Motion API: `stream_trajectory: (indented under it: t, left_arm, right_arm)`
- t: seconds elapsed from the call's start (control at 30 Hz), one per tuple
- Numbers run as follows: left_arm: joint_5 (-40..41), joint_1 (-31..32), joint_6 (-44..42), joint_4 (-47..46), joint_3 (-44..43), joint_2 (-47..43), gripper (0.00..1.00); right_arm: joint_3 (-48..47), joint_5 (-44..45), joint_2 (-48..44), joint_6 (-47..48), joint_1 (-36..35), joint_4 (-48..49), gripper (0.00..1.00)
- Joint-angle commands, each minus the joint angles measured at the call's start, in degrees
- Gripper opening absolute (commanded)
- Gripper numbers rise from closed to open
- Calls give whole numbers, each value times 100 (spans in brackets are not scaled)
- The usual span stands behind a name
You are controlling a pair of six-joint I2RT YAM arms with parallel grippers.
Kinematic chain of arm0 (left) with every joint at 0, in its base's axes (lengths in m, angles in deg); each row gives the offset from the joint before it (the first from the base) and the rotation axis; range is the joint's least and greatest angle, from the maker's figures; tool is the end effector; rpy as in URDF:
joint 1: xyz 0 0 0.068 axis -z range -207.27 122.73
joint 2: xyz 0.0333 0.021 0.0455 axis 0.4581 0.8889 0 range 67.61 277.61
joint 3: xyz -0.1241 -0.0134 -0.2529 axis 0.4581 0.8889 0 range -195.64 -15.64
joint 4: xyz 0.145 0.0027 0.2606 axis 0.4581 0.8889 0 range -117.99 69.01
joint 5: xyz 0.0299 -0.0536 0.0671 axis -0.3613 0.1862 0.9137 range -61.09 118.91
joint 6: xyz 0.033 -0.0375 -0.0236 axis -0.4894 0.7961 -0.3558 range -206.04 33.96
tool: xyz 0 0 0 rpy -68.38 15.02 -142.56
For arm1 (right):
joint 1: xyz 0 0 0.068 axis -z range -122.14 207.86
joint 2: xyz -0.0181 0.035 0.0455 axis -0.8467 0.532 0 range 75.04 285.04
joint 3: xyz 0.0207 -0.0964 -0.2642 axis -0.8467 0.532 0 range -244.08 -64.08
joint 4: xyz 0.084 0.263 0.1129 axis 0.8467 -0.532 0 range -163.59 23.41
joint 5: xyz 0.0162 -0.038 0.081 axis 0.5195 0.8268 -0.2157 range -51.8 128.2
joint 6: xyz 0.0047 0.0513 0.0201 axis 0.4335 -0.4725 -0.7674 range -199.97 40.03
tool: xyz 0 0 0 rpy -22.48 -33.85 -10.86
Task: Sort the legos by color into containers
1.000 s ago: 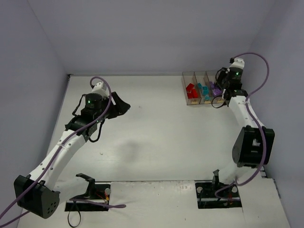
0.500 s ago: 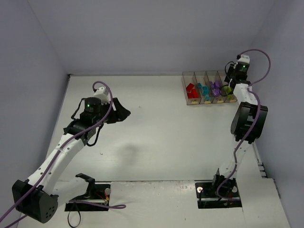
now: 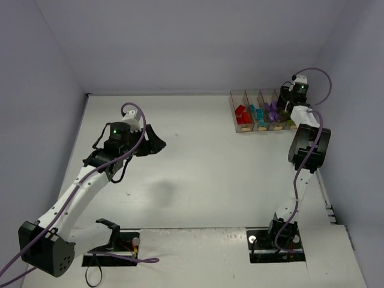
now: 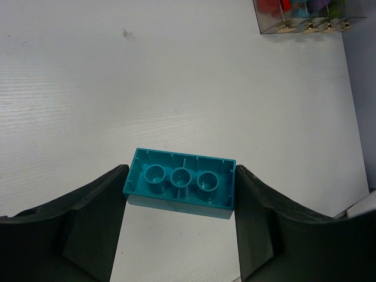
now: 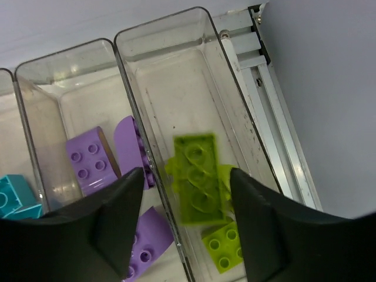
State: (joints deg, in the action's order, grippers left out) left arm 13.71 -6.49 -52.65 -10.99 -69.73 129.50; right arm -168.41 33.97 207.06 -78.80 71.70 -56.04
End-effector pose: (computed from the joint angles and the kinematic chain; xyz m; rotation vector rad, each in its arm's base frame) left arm 0.2589 -0.1088 0.3295 -0.0522 2.0954 -0.8564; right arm 0.5725 -0.1382 0.2049 0.1557 1.8642 -0.1118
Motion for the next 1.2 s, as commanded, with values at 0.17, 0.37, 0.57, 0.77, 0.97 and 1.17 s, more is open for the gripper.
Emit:
stream_trajectory:
  t: [0.17, 0.37, 0.57, 0.77, 0.97, 1.17]
  left_arm:
    - [-176, 23, -192, -460, -216, -63, 0]
    - [-220, 23, -219, -627, -287, -72, 0]
    - [-44, 32, 668, -846, -480, -1, 0]
    - [-369, 93, 1390, -1365, -638, 192, 0]
    - [-317, 102, 1731, -1207, -972, 306, 0]
    - [-326, 146, 2883, -1883, -885, 455, 6]
  right_arm:
    - [-79, 54, -958, 138, -13, 185, 62]
    - [747, -568, -2186, -37, -356, 80, 62]
    - [1852, -1456, -3516, -722, -1311, 44, 62]
    - [2699, -2002, -4466, -1294, -2499, 396, 63]
    - [3120, -2231, -5019, -1488, -3651, 536, 63]
    - [3507, -2030, -5257, -1523, -4601, 1010, 63]
